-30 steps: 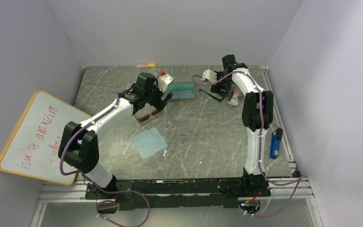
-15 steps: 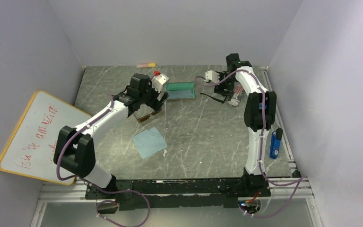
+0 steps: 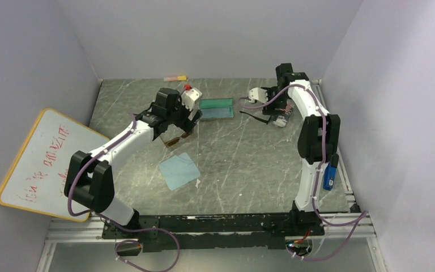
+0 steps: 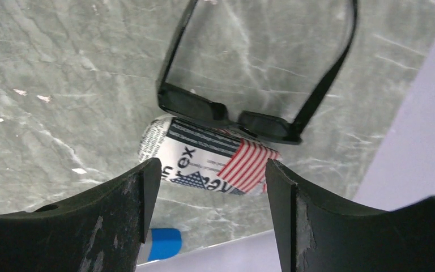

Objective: Organize the sunglasses
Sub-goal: Pick up the sunglasses from the center of the board.

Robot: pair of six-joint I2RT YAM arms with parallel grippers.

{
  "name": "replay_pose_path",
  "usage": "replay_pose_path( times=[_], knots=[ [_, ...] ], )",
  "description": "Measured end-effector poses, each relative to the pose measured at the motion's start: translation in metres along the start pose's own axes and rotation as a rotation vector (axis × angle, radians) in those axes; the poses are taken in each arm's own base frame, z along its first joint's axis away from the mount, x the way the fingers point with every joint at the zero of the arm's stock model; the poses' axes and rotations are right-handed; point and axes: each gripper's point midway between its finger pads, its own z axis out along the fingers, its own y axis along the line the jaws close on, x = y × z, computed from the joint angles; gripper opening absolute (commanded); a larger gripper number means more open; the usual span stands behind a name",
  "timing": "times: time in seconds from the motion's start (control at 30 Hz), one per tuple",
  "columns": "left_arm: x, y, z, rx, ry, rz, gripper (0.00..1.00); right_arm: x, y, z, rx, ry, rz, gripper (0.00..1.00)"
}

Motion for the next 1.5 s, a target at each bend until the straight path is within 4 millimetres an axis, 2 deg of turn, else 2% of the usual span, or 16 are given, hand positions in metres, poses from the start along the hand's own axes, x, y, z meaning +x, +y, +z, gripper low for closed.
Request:
replay_pose_path(
  times=[0.2,0.43,0.57,0.7,0.8,1.03,1.17,1.33,1.5],
  knots=[
    [0.0,0.0,0.0,0.0,-0.001,0.0,0.97,0.008,0.018,0.024,-0.059,0.007,0.004,0.71],
    [0.002,0.0,0.002,0.002,0.006,-0.001,0.97,0.012,0.014,0.044,-0.053,0.007,0.002,0.68],
    [0.005,-0.001,0.003,0.003,0.012,-0.001,0.97,0.016,0.021,0.064,-0.088,0.009,0.008,0.66],
    [0.006,-0.001,0.004,0.004,0.015,-0.002,0.97,0.016,0.024,0.075,-0.105,0.009,0.006,0.61],
    [0.006,-0.001,0.004,0.004,0.016,-0.002,0.97,0.012,0.023,0.077,-0.1,0.006,-0.003,0.54],
    [0.011,-0.002,0.007,0.007,0.028,-0.004,0.97,0.001,0.02,0.08,-0.089,0.011,-0.026,0.3],
    [0.013,-0.002,0.008,0.01,0.034,-0.007,0.97,-0.006,0.02,0.084,-0.083,0.006,-0.038,0.22],
    [0.016,-0.003,0.011,0.021,0.039,-0.01,0.97,-0.013,0.025,0.086,-0.07,-0.001,-0.059,0.02],
    [0.018,-0.004,0.013,0.024,0.047,-0.024,0.97,-0.029,0.026,0.071,-0.027,-0.019,-0.066,0.0]
  ],
)
